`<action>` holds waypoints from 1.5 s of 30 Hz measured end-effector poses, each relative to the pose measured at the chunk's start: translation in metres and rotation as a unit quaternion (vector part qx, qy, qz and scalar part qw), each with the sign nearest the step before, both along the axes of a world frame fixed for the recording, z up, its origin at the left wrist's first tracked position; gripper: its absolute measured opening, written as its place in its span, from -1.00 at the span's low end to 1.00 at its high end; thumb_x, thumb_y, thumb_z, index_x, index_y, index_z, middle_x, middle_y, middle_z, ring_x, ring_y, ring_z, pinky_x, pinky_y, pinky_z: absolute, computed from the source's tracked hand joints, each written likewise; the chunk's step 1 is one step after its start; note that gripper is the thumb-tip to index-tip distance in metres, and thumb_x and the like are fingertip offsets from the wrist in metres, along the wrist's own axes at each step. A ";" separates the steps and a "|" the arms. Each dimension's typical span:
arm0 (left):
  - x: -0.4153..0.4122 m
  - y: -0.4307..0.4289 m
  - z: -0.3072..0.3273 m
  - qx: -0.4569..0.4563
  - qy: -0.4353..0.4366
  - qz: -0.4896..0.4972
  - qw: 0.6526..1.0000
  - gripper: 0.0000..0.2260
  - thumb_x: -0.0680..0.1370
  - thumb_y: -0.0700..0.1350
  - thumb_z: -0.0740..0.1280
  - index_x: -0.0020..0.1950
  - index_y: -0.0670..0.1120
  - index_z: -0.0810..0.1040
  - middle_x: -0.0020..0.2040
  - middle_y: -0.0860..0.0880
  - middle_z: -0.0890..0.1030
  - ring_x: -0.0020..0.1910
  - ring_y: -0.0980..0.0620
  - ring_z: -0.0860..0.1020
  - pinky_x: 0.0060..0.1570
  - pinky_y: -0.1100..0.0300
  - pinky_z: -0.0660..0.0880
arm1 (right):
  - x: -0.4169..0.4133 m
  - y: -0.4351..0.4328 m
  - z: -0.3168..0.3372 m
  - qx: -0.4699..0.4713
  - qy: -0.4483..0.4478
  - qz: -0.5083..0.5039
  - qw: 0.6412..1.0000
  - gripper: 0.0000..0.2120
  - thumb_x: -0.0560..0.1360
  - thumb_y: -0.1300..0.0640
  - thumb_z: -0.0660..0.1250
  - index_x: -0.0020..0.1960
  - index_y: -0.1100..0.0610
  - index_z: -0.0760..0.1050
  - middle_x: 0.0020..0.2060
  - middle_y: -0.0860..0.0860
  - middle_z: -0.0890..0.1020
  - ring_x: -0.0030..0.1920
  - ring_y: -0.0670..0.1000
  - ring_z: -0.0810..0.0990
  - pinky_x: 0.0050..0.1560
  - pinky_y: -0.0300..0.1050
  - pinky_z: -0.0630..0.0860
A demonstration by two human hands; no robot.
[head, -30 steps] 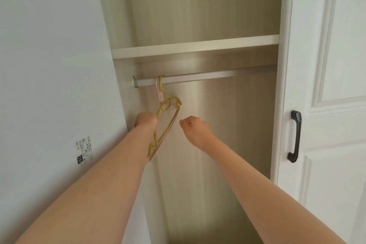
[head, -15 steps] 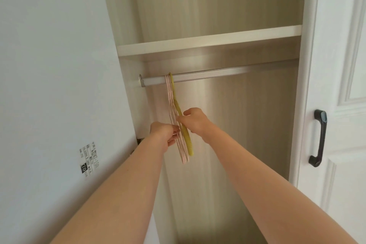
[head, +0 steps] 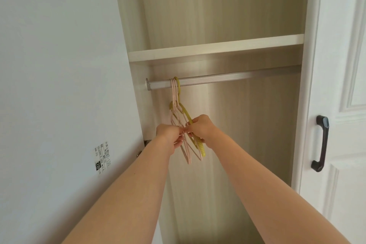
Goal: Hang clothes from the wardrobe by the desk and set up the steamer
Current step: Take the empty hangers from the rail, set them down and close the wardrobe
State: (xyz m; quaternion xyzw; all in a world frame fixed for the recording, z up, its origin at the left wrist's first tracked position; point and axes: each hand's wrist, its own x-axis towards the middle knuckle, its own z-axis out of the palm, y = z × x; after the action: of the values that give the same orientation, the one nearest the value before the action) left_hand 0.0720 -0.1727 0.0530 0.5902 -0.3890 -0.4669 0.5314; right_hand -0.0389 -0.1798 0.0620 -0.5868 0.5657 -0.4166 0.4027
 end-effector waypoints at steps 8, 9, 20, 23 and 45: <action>-0.001 0.007 0.019 -0.003 0.149 -0.028 0.988 -0.80 0.60 -0.40 0.08 -0.11 -0.27 0.45 -0.18 -0.19 0.44 -0.28 -0.06 0.55 -0.54 0.11 0.57 | 0.001 -0.003 0.008 -0.043 0.015 -0.051 0.998 -0.79 0.53 0.25 0.19 0.12 0.29 0.49 -0.02 0.20 0.58 -0.05 0.17 0.55 -0.13 -0.03 0.48; -0.003 0.008 0.023 -0.004 0.162 -0.030 0.986 -0.79 0.61 -0.40 0.06 -0.12 -0.27 0.44 -0.18 -0.19 0.44 -0.32 -0.05 0.55 -0.58 0.13 0.54 | 0.001 -0.003 0.009 -0.045 0.015 -0.055 0.997 -0.79 0.54 0.26 0.18 0.13 0.29 0.47 -0.02 0.20 0.56 -0.07 0.17 0.53 -0.11 -0.01 0.49; -0.017 0.035 0.051 -0.024 0.230 -0.050 0.972 -0.80 0.62 -0.37 0.09 -0.13 -0.27 0.45 -0.31 -0.15 0.43 -0.39 0.04 0.42 -0.60 0.20 0.52 | -0.017 0.019 0.028 -0.087 -0.006 -0.084 0.993 -0.76 0.56 0.22 0.12 0.15 0.25 0.47 0.05 0.16 0.58 0.02 0.15 0.57 0.01 0.05 0.54; -0.025 0.058 0.039 -0.018 0.237 -0.061 0.969 -0.82 0.61 -0.34 0.15 -0.13 -0.26 0.49 -0.32 -0.12 0.43 -0.40 0.05 0.41 -0.53 0.23 0.54 | -0.023 0.043 0.023 -0.110 0.009 -0.106 0.988 -0.76 0.56 0.24 0.14 0.12 0.28 0.52 -0.01 0.16 0.61 -0.06 0.16 0.58 -0.07 0.00 0.52; -0.046 0.321 -0.158 0.047 0.153 -0.055 0.986 -0.82 0.61 -0.28 0.22 0.11 -0.14 0.58 -0.23 -0.07 0.49 -0.32 0.04 0.49 -0.19 0.13 0.53 | -0.050 0.332 -0.166 -0.044 -0.007 -0.205 0.978 -0.80 0.60 0.15 0.13 -0.06 0.15 0.52 -0.31 0.03 0.53 -0.36 -0.05 0.43 -0.37 -0.20 0.37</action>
State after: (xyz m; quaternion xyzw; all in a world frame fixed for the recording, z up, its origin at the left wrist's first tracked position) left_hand 0.0257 0.1482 -0.1053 0.5140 -0.3129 -0.5974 0.5301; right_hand -0.0888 0.1523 -0.1038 -0.4724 0.6522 -0.5189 0.2869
